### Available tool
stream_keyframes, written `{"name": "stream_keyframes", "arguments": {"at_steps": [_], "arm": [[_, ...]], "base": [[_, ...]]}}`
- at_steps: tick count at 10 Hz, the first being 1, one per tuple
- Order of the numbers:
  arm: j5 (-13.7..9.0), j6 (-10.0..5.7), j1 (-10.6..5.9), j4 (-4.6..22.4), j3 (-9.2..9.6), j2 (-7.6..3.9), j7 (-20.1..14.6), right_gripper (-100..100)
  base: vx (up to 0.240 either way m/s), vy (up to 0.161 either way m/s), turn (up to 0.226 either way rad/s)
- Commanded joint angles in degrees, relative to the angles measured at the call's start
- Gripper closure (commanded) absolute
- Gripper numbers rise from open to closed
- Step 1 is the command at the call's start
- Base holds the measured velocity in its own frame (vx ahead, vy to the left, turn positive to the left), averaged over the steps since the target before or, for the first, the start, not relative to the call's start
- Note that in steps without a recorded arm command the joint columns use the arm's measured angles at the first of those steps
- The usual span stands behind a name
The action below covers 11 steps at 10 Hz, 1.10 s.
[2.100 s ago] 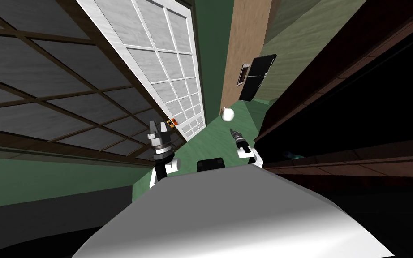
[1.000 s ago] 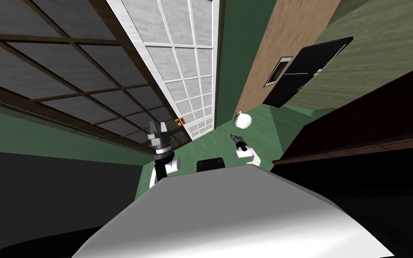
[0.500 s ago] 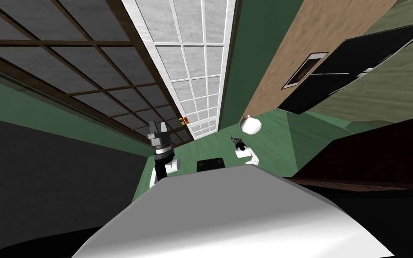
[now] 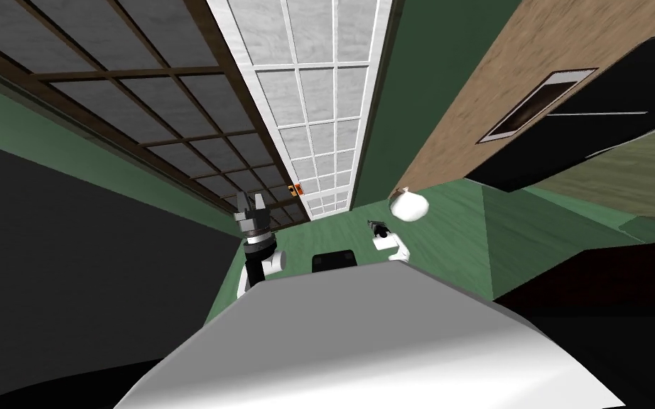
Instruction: Push the door open
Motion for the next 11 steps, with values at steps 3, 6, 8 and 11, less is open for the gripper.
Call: {"name": "stream_keyframes", "arguments": {"at_steps": [3,6,8,11], "arm": [[1.6,3.87,-0.96,2.4,-0.06,0.04,3.2,-100],[2.9,6.88,-1.75,4.4,-0.12,-0.02,5.7,-100],[3.9,9.29,-2.37,6.0,-0.16,-0.08,7.7,-100],[5.4,12.91,-3.31,8.4,-0.24,-0.13,10.7,-100]], "base": [[0.019,-0.15,0.266],[0.016,-0.158,0.29],[-0.008,-0.147,0.263],[-0.027,-0.185,0.34]]}}
